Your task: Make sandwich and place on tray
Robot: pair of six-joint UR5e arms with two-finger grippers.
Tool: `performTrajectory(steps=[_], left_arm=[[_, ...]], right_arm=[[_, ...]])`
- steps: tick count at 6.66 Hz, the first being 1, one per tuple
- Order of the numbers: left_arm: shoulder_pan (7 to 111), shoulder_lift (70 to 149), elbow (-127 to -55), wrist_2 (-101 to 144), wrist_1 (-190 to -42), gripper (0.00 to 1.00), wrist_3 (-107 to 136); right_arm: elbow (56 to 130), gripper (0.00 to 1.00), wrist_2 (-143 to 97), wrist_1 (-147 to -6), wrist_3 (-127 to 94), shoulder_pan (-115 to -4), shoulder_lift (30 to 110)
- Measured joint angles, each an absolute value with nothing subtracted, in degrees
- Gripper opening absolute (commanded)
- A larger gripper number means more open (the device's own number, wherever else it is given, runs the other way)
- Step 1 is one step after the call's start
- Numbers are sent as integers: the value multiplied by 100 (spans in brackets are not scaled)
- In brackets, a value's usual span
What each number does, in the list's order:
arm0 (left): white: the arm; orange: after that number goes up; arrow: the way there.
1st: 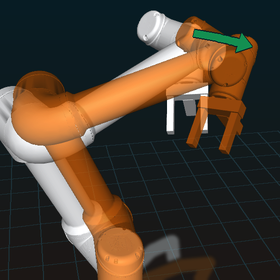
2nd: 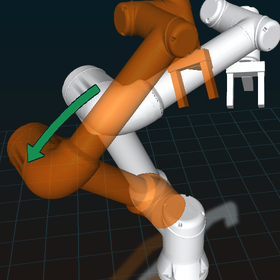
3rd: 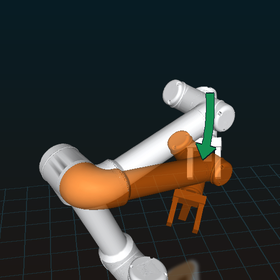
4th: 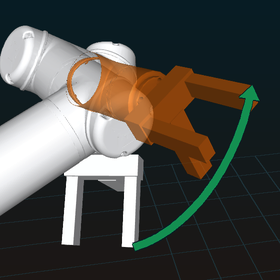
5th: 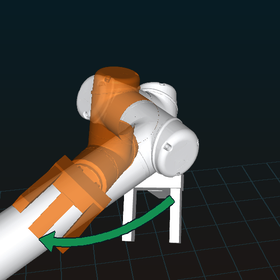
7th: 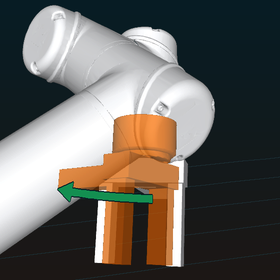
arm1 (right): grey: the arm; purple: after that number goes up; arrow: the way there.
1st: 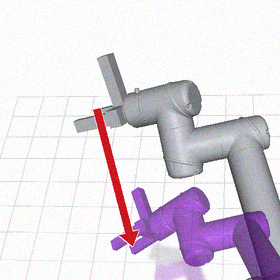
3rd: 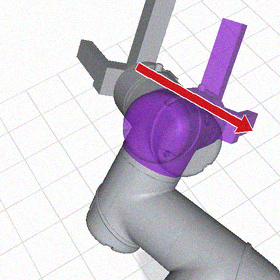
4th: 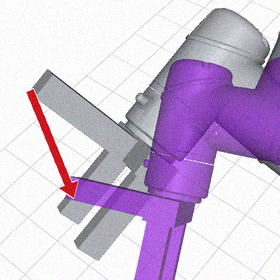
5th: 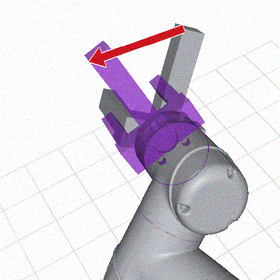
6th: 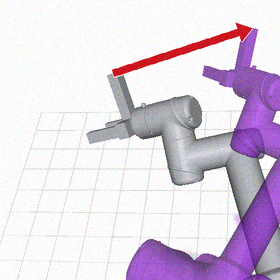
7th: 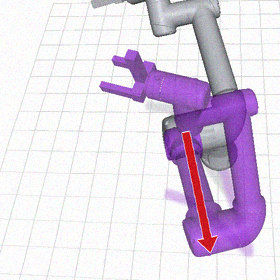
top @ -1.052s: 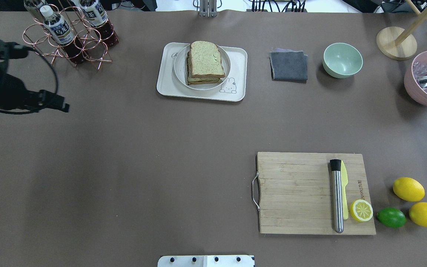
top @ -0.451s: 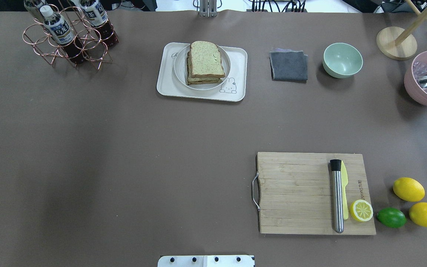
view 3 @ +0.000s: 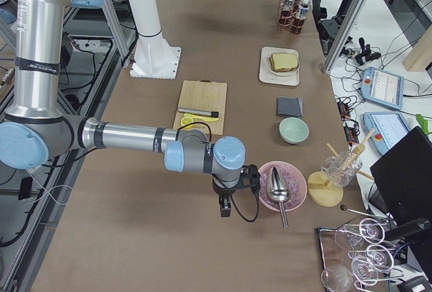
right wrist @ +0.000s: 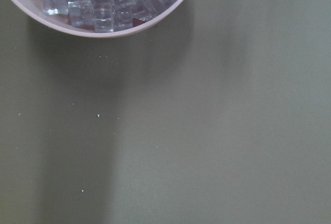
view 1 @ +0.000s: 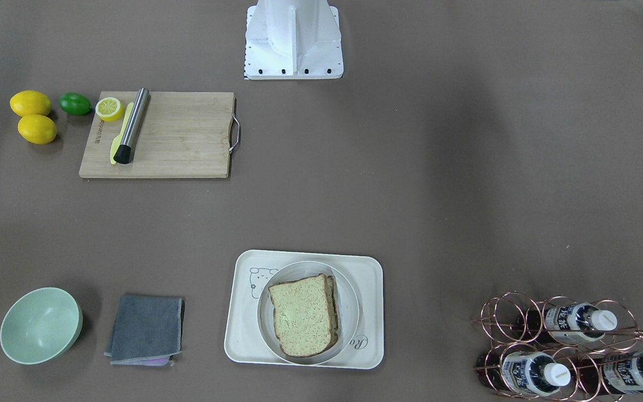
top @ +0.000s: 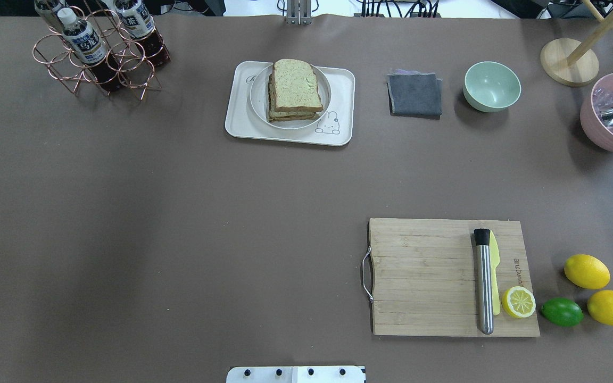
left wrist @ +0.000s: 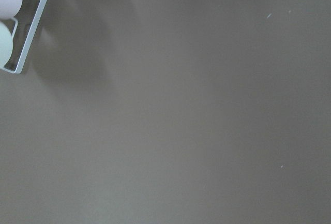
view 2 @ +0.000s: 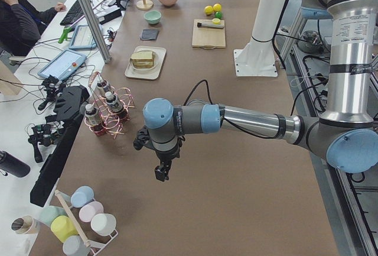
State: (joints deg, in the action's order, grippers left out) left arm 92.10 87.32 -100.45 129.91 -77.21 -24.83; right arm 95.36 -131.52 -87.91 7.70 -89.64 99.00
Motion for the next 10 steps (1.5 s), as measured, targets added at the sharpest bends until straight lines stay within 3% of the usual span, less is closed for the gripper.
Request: performTrajectory(steps=[3, 10], left_arm=[[9219, 8637, -9647, 13174, -7801, 99, -2469], [9252, 8567, -9461, 13623, -7778, 99, -2463]], right_arm=[[9535, 100, -13133, -8792, 742, -9237, 10112], [9649, 100, -12928, -8941, 692, -9446, 10161]])
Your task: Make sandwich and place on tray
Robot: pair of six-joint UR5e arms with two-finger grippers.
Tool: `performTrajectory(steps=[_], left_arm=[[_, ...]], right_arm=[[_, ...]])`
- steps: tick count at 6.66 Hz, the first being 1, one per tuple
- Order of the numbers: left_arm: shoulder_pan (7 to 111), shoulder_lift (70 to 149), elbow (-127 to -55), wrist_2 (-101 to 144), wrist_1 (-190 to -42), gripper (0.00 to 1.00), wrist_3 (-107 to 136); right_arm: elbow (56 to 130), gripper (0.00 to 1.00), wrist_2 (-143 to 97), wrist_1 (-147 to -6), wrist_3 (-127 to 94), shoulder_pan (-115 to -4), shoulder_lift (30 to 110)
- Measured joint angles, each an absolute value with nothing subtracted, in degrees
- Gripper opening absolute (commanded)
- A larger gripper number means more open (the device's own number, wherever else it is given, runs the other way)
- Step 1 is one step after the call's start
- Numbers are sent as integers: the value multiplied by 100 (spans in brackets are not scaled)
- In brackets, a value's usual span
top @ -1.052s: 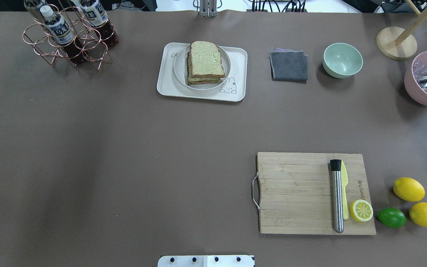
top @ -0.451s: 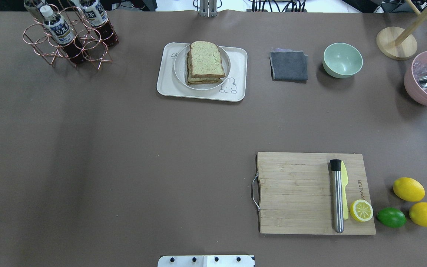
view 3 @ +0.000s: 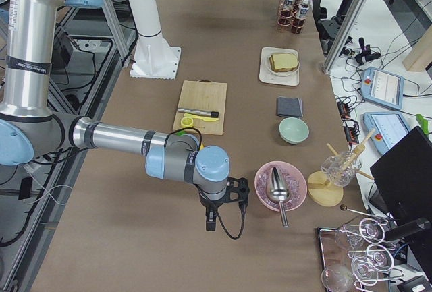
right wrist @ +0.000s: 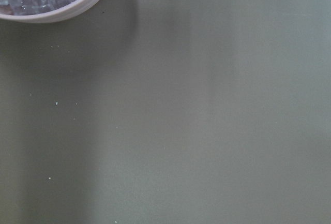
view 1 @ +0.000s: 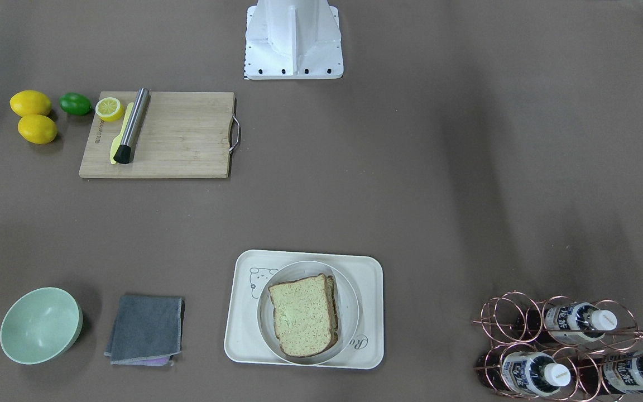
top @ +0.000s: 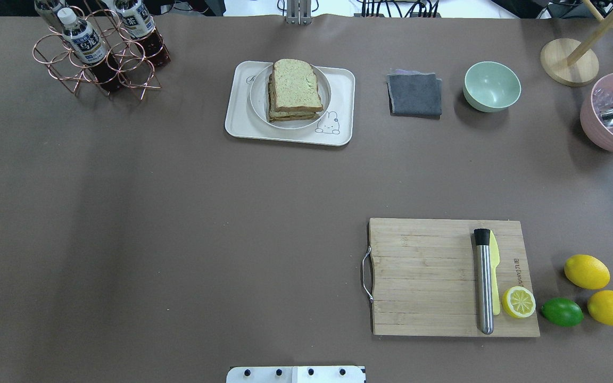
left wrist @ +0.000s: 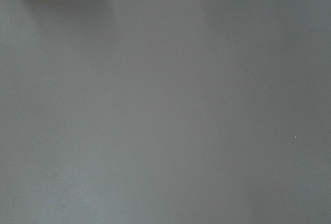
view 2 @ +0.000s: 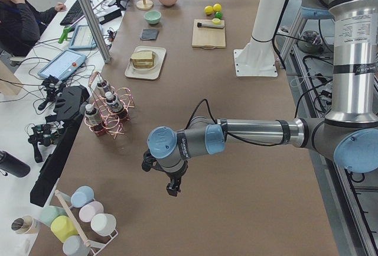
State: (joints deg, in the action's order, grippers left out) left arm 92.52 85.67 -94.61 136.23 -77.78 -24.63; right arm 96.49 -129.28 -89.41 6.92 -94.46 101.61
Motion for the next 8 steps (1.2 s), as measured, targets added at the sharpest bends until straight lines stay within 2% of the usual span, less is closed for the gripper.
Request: performTrajectory(steps=[8], left_arm=[[9246, 8529, -9419, 13632, -7787, 99, -2470]], right_arm=[[9655, 100, -12506, -9114, 706, -9255, 10178]])
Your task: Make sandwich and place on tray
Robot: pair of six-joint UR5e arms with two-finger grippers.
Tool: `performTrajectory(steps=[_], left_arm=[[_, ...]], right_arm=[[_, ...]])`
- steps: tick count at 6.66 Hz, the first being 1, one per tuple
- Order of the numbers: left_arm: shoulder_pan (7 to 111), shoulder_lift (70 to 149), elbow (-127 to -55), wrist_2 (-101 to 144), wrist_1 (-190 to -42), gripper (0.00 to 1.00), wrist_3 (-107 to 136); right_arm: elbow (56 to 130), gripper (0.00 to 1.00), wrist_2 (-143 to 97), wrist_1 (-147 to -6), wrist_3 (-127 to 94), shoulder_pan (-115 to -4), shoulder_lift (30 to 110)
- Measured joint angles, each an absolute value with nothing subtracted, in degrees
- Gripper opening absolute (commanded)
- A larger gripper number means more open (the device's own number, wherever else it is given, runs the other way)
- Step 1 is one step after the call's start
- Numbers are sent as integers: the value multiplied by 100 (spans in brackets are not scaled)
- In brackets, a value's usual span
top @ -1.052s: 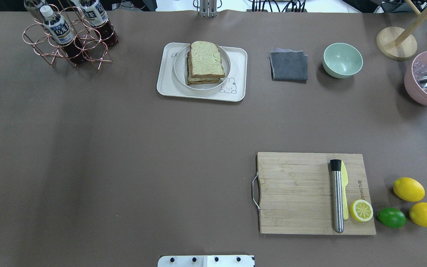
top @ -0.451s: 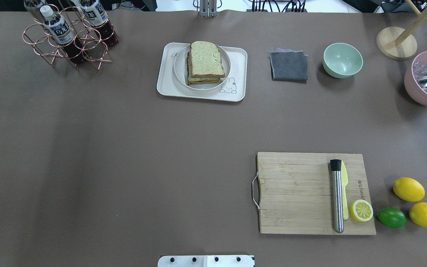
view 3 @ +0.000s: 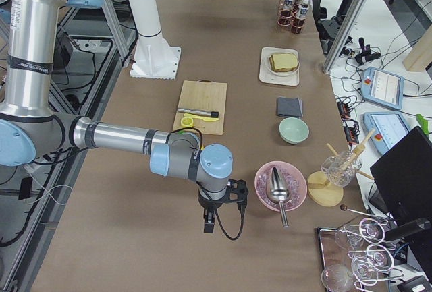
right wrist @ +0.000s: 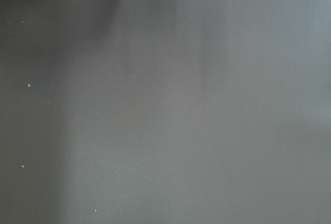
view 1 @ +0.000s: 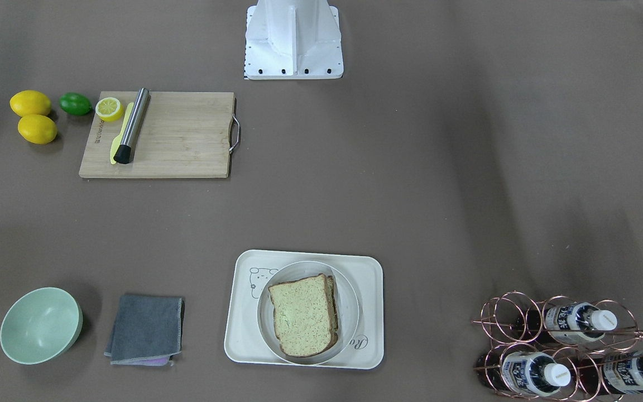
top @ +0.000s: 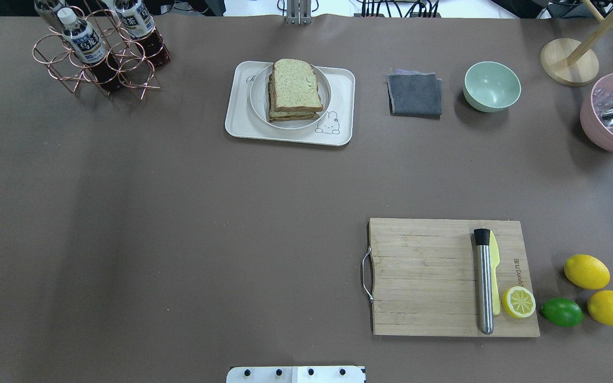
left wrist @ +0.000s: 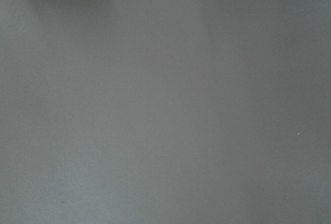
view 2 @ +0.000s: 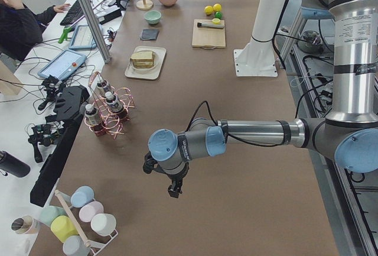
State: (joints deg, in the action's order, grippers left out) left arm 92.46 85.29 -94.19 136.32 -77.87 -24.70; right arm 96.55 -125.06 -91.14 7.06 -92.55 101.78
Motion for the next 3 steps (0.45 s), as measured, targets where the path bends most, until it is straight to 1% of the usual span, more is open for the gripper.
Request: performTrajectory(steps=[3], left_arm=[[9246, 8514, -9353, 13632, -7798, 99, -2478]], right_arm=[[9643, 100, -12507, -9114, 709, -9255, 10178]])
